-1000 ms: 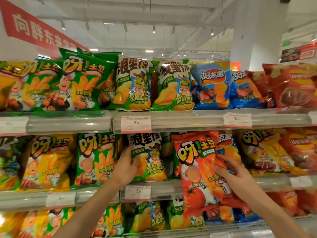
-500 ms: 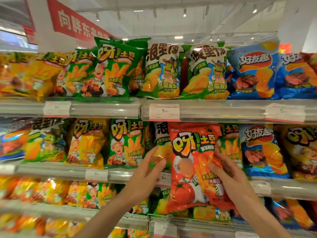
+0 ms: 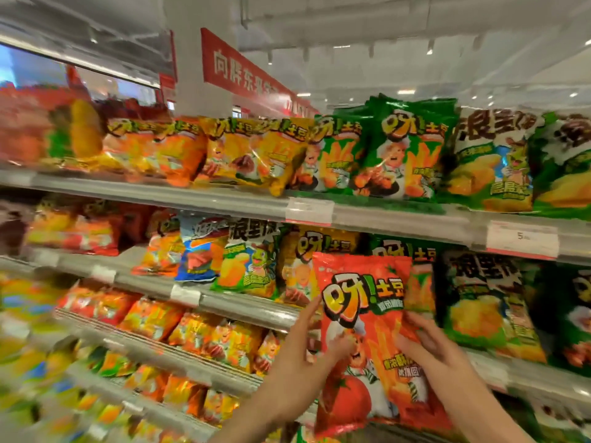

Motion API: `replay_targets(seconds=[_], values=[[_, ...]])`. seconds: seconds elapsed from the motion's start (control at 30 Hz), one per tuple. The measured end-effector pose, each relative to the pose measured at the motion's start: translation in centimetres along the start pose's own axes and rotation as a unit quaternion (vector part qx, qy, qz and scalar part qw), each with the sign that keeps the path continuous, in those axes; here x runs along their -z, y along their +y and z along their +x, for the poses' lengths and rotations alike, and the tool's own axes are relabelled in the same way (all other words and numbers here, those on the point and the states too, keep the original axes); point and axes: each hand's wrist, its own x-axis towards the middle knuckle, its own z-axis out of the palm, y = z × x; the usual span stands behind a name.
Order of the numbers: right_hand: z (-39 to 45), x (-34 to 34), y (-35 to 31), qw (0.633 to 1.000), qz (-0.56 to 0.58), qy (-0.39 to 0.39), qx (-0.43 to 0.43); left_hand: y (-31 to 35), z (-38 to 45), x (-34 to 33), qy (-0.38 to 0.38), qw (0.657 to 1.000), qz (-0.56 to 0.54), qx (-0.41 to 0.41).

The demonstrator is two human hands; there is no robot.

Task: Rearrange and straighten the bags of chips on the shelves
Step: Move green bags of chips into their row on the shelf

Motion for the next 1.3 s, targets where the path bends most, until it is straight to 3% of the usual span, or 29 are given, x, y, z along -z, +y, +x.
replay_targets(seconds=[0.27,0.57,0.63,0.73,0.83,0.97,1.3], values=[[1.5,-18.2,-0.8,0.995,-0.006,-0.096,-0.028,-4.9,-2.7,15.4,0.077,0.997,-0.013,0.007],[6.9,-29.1,-1.1,0.98,-0.086,-0.177,0.006,-9.1,-0.9,25.8,0.162,0.987,-0.023,-0.007],[9.2,-29.7,-1.5,0.977,-0.151,-0.142,0.05,-9.5,0.4,27.4,0.163,0.986,-0.014,-0.018],[13.7,-29.4,-3.1,0.949,-0.28,0.039,0.136,-10.0,2.7,29.6,0.17,0.985,0.001,-0.023],[18.5,-29.3,-3.4,0.904,-0.388,0.152,0.099,-10.3,5.5,31.5,0.151,0.988,0.013,-0.027],[22.4,-30.4,-1.8,0.897,-0.408,0.17,0.022,-11.2,8.6,33.1,0.137,0.989,0.025,-0.042],[22.7,-33.7,-1.2,0.878,-0.424,0.223,-0.002,-12.7,11.1,36.1,0.077,0.994,0.033,-0.07]])
